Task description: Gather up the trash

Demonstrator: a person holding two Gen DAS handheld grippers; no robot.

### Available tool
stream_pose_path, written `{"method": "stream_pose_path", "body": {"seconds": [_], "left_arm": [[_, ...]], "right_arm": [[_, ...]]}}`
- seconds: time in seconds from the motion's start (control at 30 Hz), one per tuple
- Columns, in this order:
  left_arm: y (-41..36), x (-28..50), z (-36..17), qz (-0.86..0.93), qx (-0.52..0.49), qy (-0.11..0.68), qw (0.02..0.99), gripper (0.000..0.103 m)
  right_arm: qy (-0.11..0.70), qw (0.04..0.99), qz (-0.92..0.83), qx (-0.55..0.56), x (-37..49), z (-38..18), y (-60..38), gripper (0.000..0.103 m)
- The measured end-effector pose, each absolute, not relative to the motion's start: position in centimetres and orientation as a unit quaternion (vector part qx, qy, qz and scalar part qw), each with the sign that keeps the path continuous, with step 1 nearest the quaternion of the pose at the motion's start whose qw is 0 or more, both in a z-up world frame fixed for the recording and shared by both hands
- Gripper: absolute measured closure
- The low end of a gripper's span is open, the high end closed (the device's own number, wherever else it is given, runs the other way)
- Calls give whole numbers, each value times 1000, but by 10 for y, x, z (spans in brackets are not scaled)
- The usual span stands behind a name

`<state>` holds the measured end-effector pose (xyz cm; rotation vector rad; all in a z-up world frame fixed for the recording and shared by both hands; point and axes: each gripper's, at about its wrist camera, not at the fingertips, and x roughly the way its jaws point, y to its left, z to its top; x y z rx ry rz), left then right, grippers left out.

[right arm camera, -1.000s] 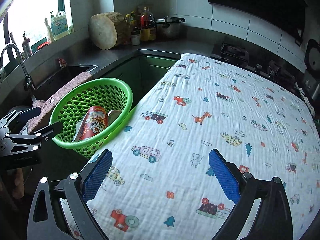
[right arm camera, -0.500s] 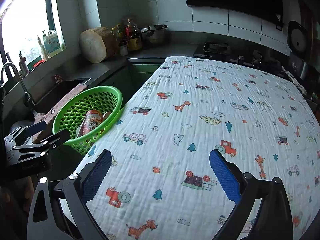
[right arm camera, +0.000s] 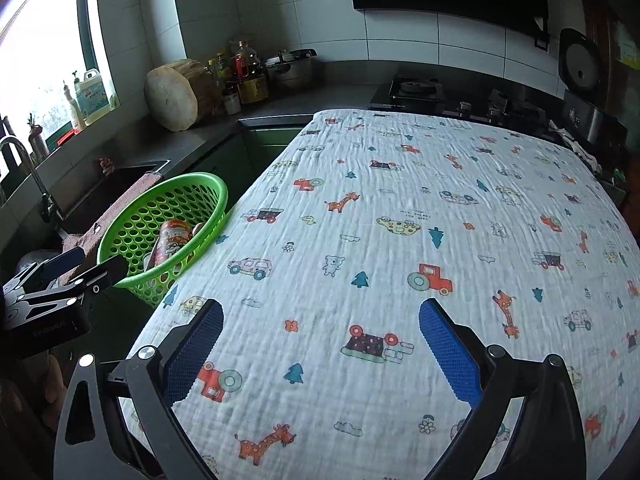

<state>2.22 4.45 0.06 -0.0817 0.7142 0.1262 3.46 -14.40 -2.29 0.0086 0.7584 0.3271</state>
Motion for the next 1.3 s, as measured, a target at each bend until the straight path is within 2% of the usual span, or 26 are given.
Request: {"method": "stream_pose_path", "body": {"seconds": [1.3], "left_arm": [[45, 17, 11, 80, -8, 332, 940, 5]], "right_arm": [[366, 920, 140, 3, 34, -19, -152, 7]]}}
